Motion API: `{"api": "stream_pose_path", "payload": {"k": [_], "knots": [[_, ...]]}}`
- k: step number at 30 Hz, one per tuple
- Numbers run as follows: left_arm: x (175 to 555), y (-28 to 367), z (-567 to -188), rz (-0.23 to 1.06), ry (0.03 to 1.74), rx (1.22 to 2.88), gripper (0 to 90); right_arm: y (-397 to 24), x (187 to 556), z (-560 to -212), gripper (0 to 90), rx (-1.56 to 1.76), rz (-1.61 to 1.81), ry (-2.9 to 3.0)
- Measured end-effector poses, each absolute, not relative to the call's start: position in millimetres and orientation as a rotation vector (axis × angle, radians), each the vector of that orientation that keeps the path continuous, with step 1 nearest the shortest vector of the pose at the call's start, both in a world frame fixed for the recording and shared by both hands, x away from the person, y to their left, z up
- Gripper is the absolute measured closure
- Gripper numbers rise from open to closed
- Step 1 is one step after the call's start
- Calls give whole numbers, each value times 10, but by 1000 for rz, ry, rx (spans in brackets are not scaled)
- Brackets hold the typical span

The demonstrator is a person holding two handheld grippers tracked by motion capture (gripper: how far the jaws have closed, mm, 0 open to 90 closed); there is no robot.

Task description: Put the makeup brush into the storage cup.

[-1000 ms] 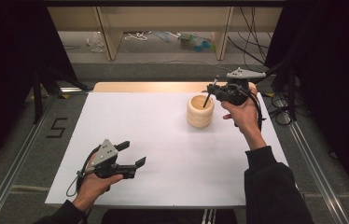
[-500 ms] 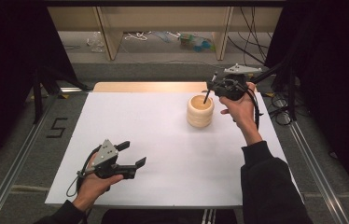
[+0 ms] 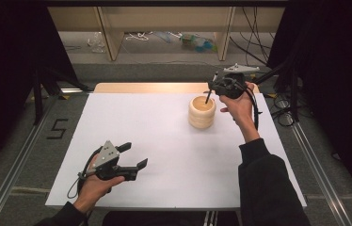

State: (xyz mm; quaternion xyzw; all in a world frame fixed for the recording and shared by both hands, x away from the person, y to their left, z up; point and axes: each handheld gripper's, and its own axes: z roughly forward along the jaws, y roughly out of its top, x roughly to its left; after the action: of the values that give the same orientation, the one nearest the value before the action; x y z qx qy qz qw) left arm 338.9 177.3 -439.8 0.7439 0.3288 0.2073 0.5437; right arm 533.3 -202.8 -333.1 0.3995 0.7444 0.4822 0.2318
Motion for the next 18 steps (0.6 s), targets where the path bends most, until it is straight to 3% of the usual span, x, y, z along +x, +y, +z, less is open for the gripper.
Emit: {"api": "stream_pose_path", "payload": {"k": [18], "knots": [[3390,1771,-4403,489,778,1764,160,-1943,5519,-3524,837,1150,1259,2098]]}}
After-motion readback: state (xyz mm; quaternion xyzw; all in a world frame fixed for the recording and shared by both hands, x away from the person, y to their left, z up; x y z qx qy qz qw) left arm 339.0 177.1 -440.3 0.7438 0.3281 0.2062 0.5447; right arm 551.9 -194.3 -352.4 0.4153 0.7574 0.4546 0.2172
